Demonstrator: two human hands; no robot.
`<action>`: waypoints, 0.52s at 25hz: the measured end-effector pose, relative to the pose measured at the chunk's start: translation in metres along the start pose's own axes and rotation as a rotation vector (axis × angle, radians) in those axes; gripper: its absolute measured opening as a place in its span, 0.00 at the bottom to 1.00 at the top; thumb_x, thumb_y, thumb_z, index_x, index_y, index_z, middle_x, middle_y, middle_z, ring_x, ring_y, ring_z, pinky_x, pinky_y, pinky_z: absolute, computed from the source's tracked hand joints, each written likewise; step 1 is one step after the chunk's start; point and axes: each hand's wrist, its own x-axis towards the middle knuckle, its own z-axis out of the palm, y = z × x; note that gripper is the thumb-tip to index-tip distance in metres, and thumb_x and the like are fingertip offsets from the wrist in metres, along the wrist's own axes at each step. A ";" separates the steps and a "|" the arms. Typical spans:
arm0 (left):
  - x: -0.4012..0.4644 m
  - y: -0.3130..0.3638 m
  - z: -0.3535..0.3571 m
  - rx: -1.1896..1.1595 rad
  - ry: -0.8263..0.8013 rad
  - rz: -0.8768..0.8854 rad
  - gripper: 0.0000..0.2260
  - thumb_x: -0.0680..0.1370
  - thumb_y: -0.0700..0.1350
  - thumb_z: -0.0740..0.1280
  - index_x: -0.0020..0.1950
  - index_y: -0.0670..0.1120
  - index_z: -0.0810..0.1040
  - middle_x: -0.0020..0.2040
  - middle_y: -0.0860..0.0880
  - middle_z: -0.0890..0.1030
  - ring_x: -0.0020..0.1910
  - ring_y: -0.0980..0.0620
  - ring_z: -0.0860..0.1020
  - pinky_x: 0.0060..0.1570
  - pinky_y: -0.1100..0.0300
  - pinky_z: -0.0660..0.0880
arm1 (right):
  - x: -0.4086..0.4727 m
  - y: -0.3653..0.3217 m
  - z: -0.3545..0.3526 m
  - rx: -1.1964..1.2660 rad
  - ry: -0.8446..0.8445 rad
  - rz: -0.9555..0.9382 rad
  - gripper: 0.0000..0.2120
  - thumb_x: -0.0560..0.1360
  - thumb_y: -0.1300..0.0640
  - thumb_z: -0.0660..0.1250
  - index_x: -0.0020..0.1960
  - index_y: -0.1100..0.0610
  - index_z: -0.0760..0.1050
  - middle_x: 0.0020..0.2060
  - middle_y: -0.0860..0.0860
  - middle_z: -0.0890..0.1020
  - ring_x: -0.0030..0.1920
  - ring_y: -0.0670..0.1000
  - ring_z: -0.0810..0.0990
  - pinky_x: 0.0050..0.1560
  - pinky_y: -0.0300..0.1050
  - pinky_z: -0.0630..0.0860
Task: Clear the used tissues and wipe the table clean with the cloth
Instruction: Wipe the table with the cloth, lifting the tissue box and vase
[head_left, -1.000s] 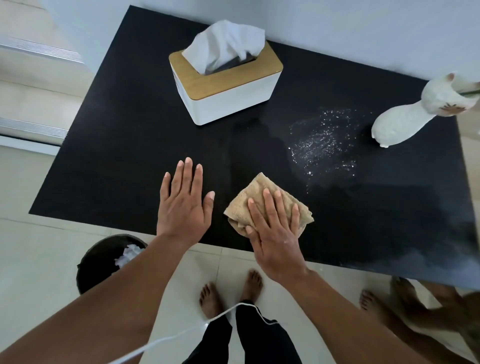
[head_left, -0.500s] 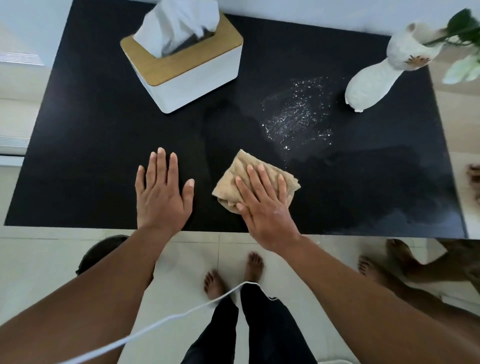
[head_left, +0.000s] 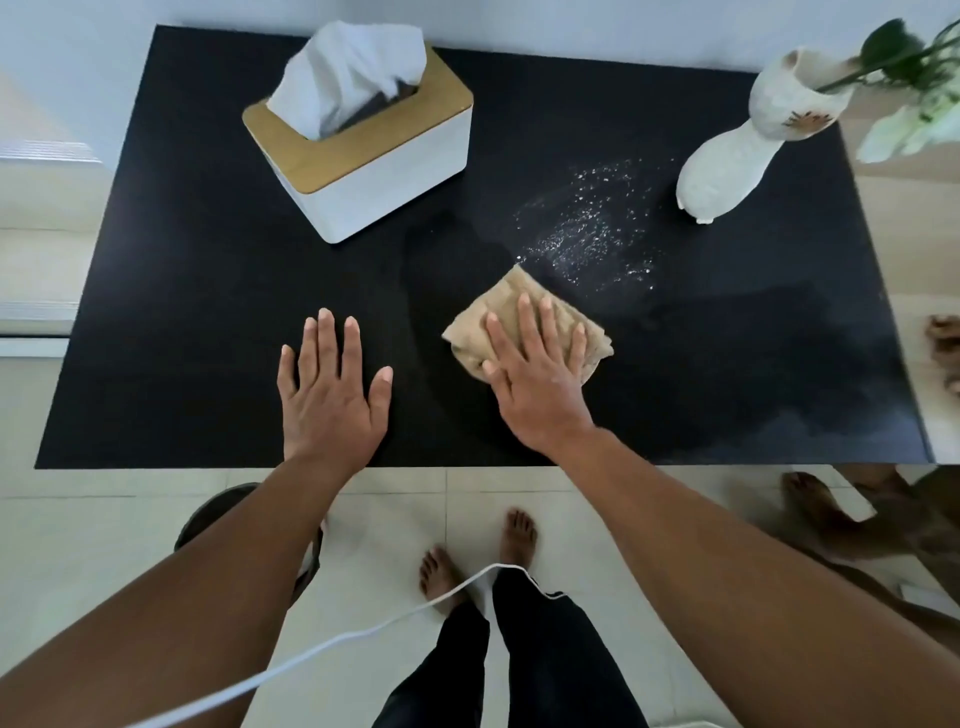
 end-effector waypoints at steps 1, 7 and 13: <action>0.000 0.002 -0.002 -0.001 -0.018 -0.002 0.33 0.85 0.62 0.44 0.85 0.44 0.53 0.85 0.39 0.51 0.85 0.41 0.49 0.81 0.38 0.48 | -0.023 0.006 0.001 -0.028 -0.003 -0.085 0.28 0.85 0.44 0.47 0.84 0.46 0.51 0.84 0.56 0.46 0.84 0.60 0.40 0.79 0.72 0.44; 0.024 0.025 -0.011 -0.031 -0.157 -0.009 0.33 0.84 0.62 0.47 0.86 0.48 0.46 0.86 0.40 0.43 0.84 0.41 0.39 0.81 0.37 0.40 | -0.075 0.036 0.005 -0.035 -0.058 -0.165 0.28 0.85 0.44 0.50 0.84 0.46 0.51 0.85 0.53 0.47 0.84 0.58 0.42 0.79 0.71 0.49; 0.074 0.043 -0.011 -0.048 -0.159 0.079 0.32 0.85 0.60 0.46 0.85 0.45 0.46 0.86 0.41 0.44 0.85 0.42 0.40 0.82 0.42 0.43 | 0.007 0.023 -0.007 -0.041 -0.062 -0.153 0.29 0.84 0.43 0.47 0.84 0.45 0.50 0.84 0.56 0.46 0.84 0.60 0.42 0.79 0.72 0.45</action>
